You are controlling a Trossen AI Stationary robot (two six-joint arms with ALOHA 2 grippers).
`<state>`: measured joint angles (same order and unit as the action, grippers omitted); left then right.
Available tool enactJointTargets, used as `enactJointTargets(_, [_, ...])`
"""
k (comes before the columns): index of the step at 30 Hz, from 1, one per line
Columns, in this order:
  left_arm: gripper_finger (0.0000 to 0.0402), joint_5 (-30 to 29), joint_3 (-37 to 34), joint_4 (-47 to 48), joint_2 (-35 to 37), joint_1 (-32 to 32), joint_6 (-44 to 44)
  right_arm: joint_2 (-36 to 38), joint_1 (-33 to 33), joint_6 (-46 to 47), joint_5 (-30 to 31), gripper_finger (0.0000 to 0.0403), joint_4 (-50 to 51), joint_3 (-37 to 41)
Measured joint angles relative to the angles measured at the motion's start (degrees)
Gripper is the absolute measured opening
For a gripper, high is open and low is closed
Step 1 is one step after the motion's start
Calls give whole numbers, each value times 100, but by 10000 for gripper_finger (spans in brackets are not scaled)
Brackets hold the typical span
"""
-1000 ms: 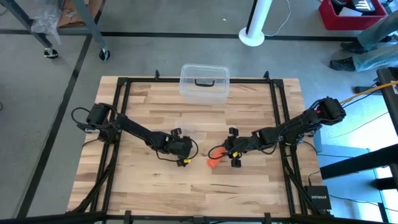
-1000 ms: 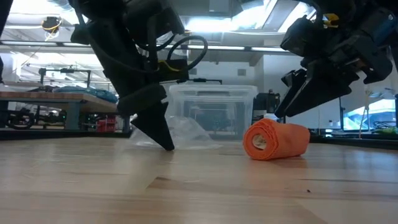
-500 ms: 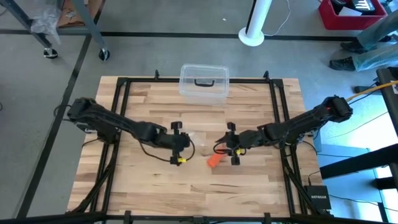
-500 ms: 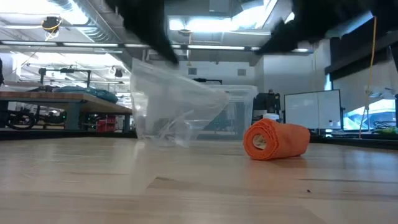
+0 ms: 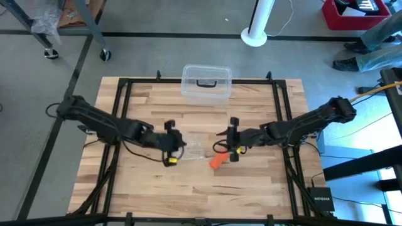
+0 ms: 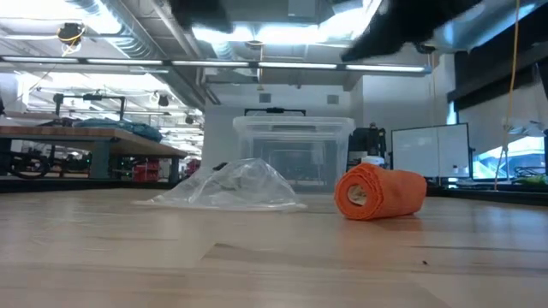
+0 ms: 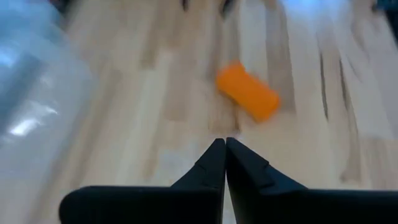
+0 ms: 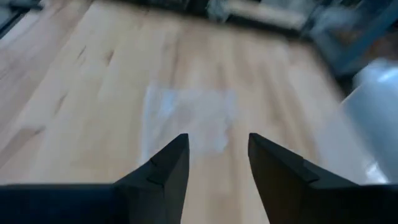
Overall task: Roll bandage
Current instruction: Open the zip bag
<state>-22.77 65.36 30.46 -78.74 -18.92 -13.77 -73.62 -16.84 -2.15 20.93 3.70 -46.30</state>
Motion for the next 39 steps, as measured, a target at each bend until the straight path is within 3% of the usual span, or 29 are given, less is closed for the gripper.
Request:
enactJointTargets(5, [25, 93, -485, -221, -485, -168, -430, -308, -7, 599, -221, 167, 648, 9])
enactJointTargets(15, [131, 82, -693, -749, -2065, -170, -160, -1075, -2, 494, -216, 167, 856, 9])
enactJointTargets(24, [155, 204, -665, -844, -2863, -161, -270, -1102, -2, 487, -197, 167, 823, 9])
enactJointTargets(29, [138, 205, -656, -778, -2981, -81, -279, -1102, -2, 487, -161, 167, 761, 9])
enactJointTargets(35, [19, 337, -654, -790, -3001, 30, -75, -1102, -2, 484, -143, 167, 672, 9])
enactJointTargets(39, [9, 75, -664, -813, -3009, -29, 155, -1102, -2, 477, -121, 167, 673, 9])
